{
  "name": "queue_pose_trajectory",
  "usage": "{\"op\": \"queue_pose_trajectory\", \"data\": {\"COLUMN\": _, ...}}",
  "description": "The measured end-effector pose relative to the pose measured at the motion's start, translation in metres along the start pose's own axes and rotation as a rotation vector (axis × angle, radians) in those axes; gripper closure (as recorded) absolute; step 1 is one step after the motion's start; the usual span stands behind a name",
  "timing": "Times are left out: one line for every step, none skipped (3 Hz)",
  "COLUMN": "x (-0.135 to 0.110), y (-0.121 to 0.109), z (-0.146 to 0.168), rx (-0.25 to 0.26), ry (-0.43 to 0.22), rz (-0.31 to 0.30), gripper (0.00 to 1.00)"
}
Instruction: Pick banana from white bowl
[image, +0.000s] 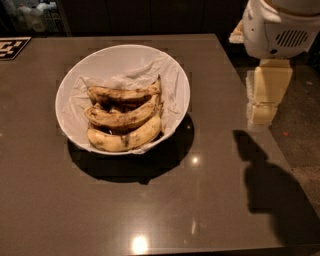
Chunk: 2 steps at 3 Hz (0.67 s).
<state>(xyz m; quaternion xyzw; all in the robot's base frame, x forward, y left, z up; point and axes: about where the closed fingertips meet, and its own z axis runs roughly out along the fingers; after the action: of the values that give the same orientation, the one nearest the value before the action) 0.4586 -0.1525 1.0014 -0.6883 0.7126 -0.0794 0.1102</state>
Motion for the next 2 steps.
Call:
{"op": "queue_pose_trajectory", "data": {"x": -0.004, "y": -0.008, "z": 0.000, "rx": 0.022, "ry": -0.028, "rz": 0.010, "gripper": 0.00}}
{"op": "queue_pose_trajectory", "data": {"x": -0.046, "y": -0.030, "z": -0.001, "rx": 0.028, "ry": -0.080, "rz": -0.040, "gripper": 0.00}}
